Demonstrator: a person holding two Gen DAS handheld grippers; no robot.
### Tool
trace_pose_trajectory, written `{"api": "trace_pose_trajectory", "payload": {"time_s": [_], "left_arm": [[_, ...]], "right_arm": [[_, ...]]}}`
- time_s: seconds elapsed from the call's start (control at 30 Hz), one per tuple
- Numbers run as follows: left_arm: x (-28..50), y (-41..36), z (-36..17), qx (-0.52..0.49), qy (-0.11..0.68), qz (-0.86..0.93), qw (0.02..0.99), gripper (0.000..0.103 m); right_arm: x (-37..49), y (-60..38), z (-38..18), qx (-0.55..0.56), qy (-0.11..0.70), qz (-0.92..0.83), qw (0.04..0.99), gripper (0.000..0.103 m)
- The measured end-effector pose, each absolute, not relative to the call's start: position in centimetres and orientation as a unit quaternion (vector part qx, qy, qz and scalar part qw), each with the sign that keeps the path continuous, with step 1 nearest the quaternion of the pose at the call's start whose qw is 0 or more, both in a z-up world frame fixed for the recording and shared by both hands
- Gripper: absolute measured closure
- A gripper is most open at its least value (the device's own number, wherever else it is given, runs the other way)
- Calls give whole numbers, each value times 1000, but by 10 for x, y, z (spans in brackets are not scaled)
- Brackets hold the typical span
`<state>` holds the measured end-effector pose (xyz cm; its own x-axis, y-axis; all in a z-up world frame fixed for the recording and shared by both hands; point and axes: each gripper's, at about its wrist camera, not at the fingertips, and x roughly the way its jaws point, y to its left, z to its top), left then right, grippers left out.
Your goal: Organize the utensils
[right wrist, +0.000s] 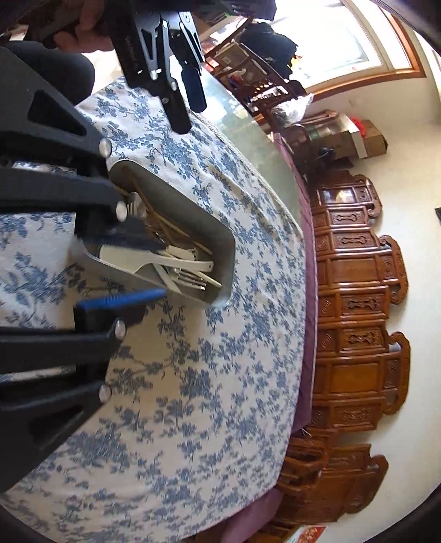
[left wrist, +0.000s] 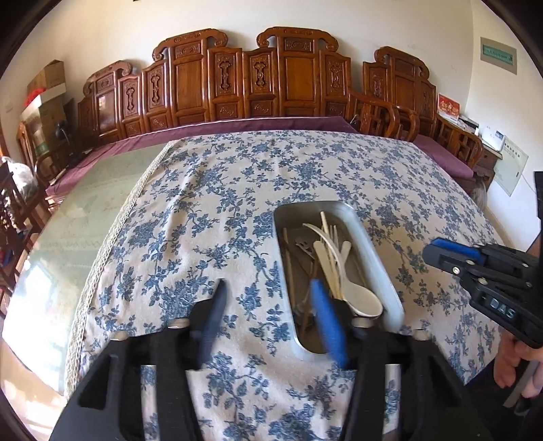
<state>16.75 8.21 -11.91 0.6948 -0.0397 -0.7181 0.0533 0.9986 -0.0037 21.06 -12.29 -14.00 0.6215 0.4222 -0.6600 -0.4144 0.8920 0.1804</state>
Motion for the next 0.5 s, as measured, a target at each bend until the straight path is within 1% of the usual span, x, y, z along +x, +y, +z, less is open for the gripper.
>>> {"api": "trace_pose_trajectory", "payload": {"time_s": [0.03,0.07,0.13,0.17,0.2,0.23,0.27,0.33,0.37,0.4,0.43,0.47,0.5], "left_arm": [[165,80,-118,6,389,-26,921,42],[164,78,-118,5,389,-25,921,42],[160,72,-118,4,393,-22,919,40],[158,70,-118,4,394,-23,919,37],[156,68,-118,4,392,-23,920,22],[152,66,-116,5,386,-23,922,14],[149,62,-115,8,383,-22,924,13],[143,57,-114,12,382,-23,924,11],[139,54,-112,12,383,-23,924,10],[138,53,-112,10,383,-24,924,8],[134,50,-111,9,384,-27,923,8],[132,48,-110,9,386,-27,922,8],[128,45,-108,9,387,-28,922,8]], "right_arm": [[206,-126,-137,4,365,227,903,60],[201,-131,-133,3,361,222,906,56],[193,-136,-129,4,359,218,907,54],[186,-140,-125,5,357,214,909,52],[182,-144,-122,7,354,209,911,47],[176,-147,-119,8,350,206,914,41],[172,-150,-116,8,346,203,916,38],[161,-159,-110,9,338,194,921,27],[155,-164,-107,13,335,189,923,26],[151,-167,-105,15,333,186,924,20],[147,-171,-103,18,329,183,926,13],[141,-176,-100,20,324,178,929,11],[138,-179,-99,21,322,175,930,6]]}}
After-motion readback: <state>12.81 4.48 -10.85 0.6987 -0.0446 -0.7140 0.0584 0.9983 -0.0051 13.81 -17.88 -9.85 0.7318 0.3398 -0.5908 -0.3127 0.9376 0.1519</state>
